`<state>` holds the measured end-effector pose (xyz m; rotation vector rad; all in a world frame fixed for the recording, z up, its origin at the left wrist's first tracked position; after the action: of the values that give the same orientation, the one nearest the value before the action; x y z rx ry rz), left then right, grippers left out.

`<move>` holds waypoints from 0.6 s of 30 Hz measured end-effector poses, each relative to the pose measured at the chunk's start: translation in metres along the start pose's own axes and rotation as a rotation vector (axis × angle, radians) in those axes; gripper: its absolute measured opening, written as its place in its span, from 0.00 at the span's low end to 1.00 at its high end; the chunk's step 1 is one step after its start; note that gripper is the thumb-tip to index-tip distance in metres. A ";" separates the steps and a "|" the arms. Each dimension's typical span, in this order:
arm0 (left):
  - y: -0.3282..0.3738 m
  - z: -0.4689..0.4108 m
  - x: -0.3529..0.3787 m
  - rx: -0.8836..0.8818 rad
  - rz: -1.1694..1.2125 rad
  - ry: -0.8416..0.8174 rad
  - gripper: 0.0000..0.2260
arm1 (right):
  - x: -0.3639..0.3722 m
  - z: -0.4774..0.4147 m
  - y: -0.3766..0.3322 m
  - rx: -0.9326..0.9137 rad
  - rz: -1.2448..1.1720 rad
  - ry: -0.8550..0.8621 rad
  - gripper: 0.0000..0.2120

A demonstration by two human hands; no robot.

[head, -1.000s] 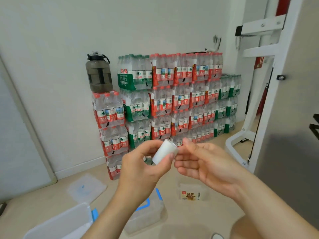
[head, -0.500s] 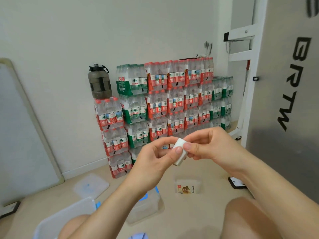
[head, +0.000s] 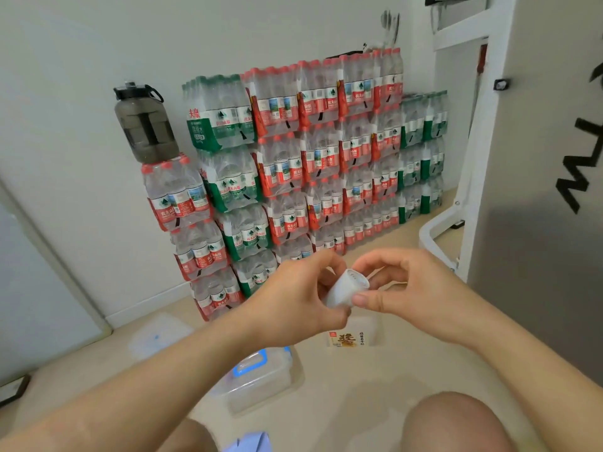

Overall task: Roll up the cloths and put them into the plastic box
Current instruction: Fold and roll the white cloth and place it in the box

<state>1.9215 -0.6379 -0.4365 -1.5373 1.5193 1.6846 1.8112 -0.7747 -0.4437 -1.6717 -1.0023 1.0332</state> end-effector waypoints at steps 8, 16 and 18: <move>-0.098 -0.106 0.068 -0.069 0.102 -0.139 0.15 | -0.022 -0.095 0.111 0.110 0.159 0.135 0.11; -0.331 -0.205 0.218 -0.191 -0.434 -0.560 0.15 | -0.052 -0.219 0.316 0.354 0.458 0.204 0.09; -0.374 -0.211 0.259 -0.294 -0.381 -0.589 0.17 | -0.041 -0.239 0.374 0.414 0.485 0.176 0.08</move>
<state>2.2471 -0.7909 -0.7858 -1.1960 0.6622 1.9414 2.0846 -0.9761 -0.7323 -1.6468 -0.2386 1.2737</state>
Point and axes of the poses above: each hand's wrist, its own z-axis away from the middle knuckle, its own x-axis out of the palm, y = z × x, the point moved 2 cm from there along -z, towards the middle knuckle, and after that the axes turned 11 degrees about -z, right-handed, at the moved point
